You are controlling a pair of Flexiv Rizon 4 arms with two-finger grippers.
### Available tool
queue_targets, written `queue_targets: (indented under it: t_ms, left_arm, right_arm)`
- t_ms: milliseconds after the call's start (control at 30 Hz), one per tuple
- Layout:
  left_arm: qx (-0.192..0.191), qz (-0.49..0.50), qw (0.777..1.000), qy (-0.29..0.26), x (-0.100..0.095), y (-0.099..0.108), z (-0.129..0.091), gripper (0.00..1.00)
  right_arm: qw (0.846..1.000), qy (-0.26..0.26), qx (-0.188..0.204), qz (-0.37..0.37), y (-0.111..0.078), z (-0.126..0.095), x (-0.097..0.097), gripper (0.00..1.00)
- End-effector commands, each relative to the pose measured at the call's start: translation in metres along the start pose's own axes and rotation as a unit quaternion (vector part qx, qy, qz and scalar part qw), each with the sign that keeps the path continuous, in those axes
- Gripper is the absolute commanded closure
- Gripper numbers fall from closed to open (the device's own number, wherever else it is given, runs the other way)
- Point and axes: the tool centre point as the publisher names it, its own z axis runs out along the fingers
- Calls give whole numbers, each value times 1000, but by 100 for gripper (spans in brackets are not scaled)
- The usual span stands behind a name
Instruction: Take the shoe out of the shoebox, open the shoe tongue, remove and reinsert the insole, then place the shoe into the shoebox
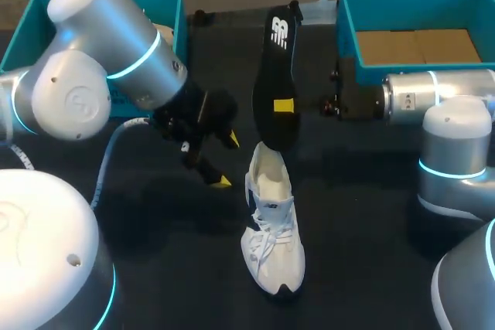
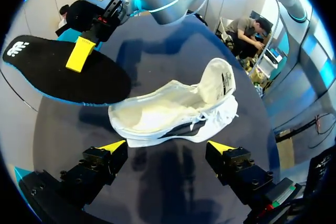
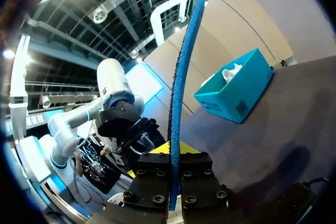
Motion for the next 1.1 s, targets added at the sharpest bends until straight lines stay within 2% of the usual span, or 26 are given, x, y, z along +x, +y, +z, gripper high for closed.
queue_targets:
  t_ms: [33,133,567,833,933,1100]
  left_arm:
    - [9,-9,1000,-16,2,7,14,0]
    - [15,-21,999,-26,0,16,23,0]
    - [15,-21,999,-26,0,16,23,0]
    - [29,-6,998,-47,-10,15,33,0]
    - [16,-12,999,-37,-13,14,37,0]
    - [16,-12,999,-37,-13,14,37,0]
  right_arm:
    - [1000,4,-1,-9,-3,2,-5,100]
    - [1000,12,-3,-19,-8,2,-7,100]
    - [1000,6,0,-18,-9,4,-8,100]
    - [999,10,-11,-31,-16,8,-7,100]
    - [999,12,-15,-36,-18,9,-3,100]
    - [999,5,-24,-43,-19,7,-1,100]
